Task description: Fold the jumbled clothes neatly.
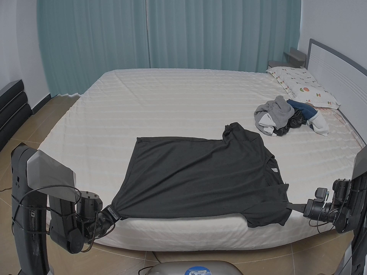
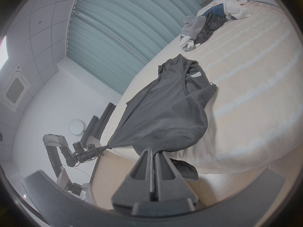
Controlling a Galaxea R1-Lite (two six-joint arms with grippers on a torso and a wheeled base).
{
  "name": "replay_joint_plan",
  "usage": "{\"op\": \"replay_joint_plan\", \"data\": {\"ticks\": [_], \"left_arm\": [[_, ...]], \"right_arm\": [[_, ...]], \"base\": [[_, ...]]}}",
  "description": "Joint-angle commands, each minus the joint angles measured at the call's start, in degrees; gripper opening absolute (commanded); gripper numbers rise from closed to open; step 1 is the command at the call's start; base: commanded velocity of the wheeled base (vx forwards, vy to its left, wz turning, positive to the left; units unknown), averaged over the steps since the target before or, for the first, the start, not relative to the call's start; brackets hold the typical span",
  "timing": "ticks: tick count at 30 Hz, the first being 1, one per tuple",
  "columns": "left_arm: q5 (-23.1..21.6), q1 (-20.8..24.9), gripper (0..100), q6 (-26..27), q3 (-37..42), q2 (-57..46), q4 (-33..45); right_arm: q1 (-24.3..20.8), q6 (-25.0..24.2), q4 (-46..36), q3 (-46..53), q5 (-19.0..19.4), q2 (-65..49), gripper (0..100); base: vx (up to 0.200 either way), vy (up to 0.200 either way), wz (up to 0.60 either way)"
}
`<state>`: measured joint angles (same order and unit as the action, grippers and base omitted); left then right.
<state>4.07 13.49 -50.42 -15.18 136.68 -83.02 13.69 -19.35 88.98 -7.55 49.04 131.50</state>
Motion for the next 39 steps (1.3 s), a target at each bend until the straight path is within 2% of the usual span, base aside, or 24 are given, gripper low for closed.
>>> {"op": "replay_joint_plan", "data": {"ticks": [1, 12, 16, 20, 26, 29, 32, 39], "left_arm": [[-0.12, -0.14, 0, -0.03, 0.50, -0.10, -0.13], [-0.20, -0.14, 0, -0.03, 0.76, -0.01, -0.13], [-0.29, -0.14, 0, -0.12, 1.11, -0.19, -0.21], [-0.64, -0.14, 0, -0.12, 1.47, -0.45, -0.57], [-0.73, -0.14, 0, 0.59, 3.40, -0.19, -5.84], [-0.91, -0.22, 0, 3.14, 4.89, -0.54, -6.98], [-1.00, 0.04, 0, 6.39, 6.48, -0.19, -6.98], [-1.00, 0.66, 0, 7.18, 6.92, 0.25, -6.98]], "right_arm": [[-0.15, 0.01, 0.49, -1.59, 0.00, 0.42, 0], [-0.59, 0.45, 0.49, -0.54, -0.09, 2.36, 0], [-0.24, 6.34, 0.49, 2.27, -0.09, 1.39, 0], [-0.33, 6.78, 0.49, 4.03, -0.09, -0.02, 0], [-0.68, 6.87, 0.49, 2.36, -0.79, -1.07, 0], [0.02, 5.55, 0.49, 3.59, -2.11, -1.16, 0], [1.43, 6.25, 0.67, 7.19, -2.37, -1.33, 0], [6.35, 6.95, -1.70, 7.55, -2.90, -0.98, 0]], "base": [[0.000, 0.000, 0.00], [0.000, 0.000, 0.00], [0.000, 0.000, 0.00], [0.000, 0.000, 0.00], [0.000, 0.000, 0.00], [0.000, 0.000, 0.00], [0.000, 0.000, 0.00], [0.000, 0.000, 0.00]]}}
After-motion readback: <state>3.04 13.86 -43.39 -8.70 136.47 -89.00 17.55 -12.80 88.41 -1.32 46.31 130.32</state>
